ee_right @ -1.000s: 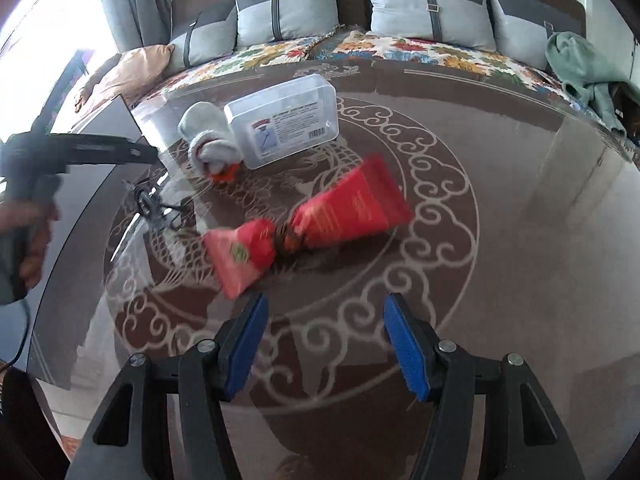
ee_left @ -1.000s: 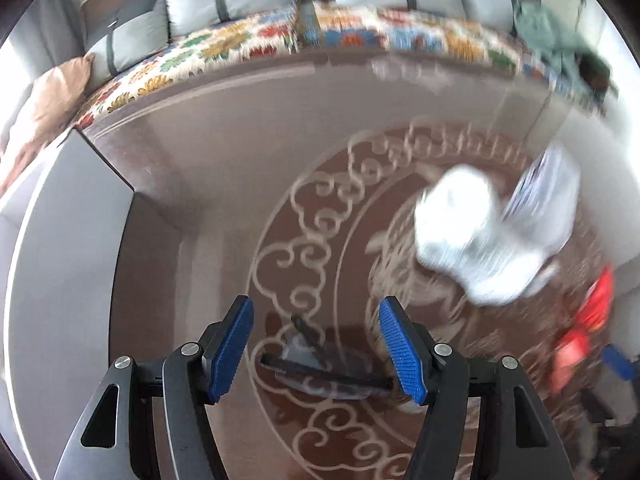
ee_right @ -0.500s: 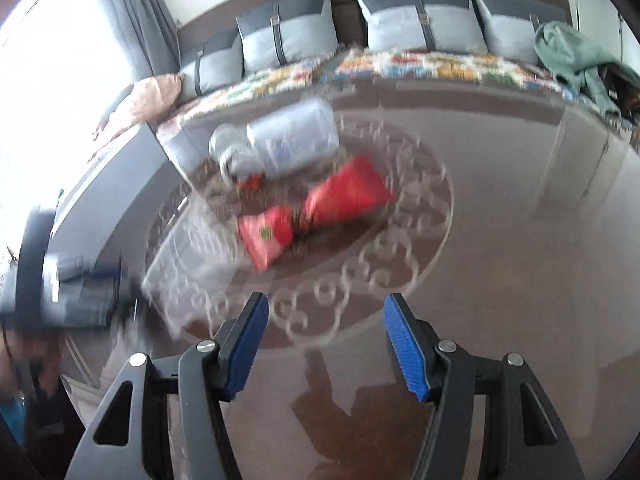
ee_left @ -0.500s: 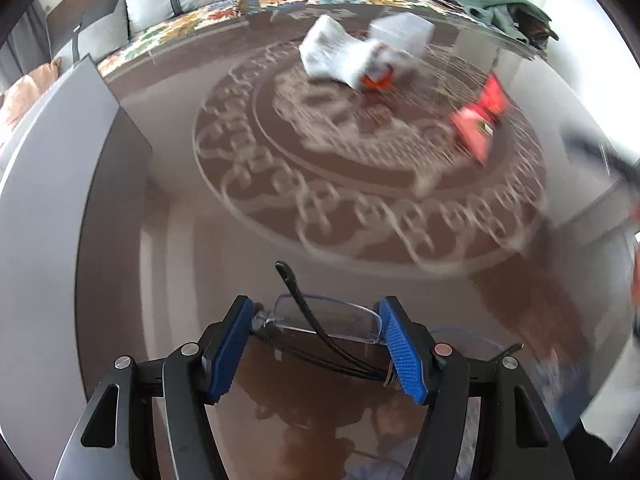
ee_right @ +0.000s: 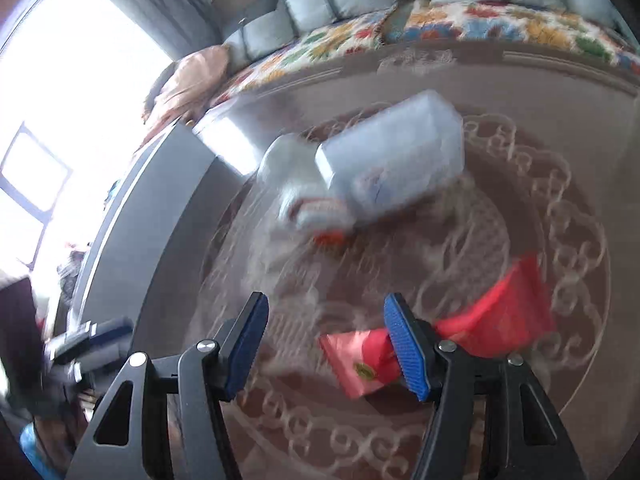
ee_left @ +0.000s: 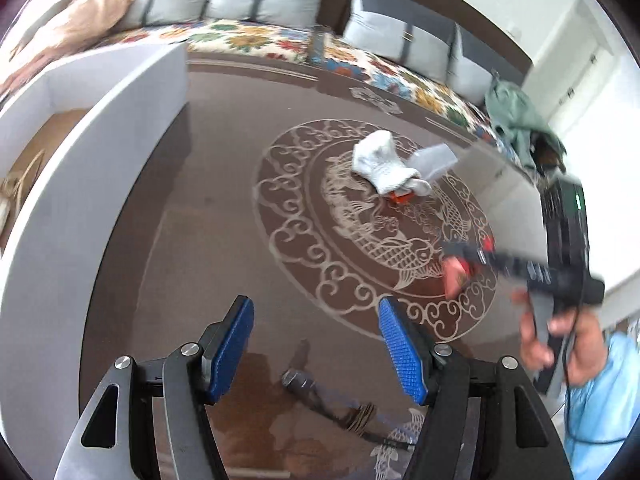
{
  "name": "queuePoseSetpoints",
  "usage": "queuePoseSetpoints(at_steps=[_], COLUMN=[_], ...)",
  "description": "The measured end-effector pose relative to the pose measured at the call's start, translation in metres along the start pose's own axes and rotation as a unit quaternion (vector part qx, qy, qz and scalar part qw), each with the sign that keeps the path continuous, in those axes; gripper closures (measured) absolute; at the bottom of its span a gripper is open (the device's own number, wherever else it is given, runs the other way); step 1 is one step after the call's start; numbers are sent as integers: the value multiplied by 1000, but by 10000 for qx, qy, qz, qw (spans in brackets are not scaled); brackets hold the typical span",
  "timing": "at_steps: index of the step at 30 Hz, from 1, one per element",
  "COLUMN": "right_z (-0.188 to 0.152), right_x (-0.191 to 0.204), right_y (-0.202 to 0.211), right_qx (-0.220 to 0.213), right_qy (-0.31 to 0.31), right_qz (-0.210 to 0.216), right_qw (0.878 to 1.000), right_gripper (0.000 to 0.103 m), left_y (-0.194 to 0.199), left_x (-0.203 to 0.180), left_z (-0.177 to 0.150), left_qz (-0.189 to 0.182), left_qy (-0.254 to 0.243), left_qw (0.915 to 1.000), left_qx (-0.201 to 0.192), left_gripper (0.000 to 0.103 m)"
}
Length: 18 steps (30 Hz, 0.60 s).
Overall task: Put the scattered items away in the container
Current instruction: 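Move the left gripper to the black glasses while the right approaches the red candy packet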
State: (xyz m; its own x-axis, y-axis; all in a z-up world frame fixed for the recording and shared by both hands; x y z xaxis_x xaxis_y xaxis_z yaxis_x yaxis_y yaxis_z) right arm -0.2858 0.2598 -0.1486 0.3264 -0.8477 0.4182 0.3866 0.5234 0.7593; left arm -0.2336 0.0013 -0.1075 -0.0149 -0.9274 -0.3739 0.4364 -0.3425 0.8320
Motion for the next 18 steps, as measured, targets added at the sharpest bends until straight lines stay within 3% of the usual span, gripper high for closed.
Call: queuePoseSetpoints(at_steps=[5,8,13,15,18], right_z=[-53,-83,-108,-116,-131], right_x=[14,20,21,18,19], right_y=[22,41,88,104,117], right_qx=[432,649,-162,-646,-1197], right_qy=[406,464,-20,-479,-979], right_qz=[388,647,818,856,917], right_qw=[9975,9947,9965,9931,9837], right_gripper=[41,42,41,41,41], left_y=[12,11,-6,-14,-25], left_x=[26,33,33,31,15], left_z=[-40,-63,-82,-83,-75], left_qz=[-132,-95,105,235,9], left_qy=[558,637,680,661,538], left_qw=[9982,9976,9965,9963,9972], left_qx=[154,262,466,496,528], left_gripper=[38,38,38,38,38])
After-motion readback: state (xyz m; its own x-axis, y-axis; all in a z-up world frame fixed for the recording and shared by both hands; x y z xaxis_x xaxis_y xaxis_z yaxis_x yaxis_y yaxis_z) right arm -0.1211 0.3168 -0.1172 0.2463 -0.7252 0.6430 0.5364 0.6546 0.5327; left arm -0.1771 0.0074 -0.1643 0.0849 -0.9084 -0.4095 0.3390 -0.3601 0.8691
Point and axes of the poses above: each gripper's, at about its wrist camera, not at the fingertips, and y roughly against the way its jaws point, x to its left, z to its top, the point moved 4 cm from there along -y, roughly the way its jaws point, and after that the axes turned 10 degrees about y, right-handed, at the moved point
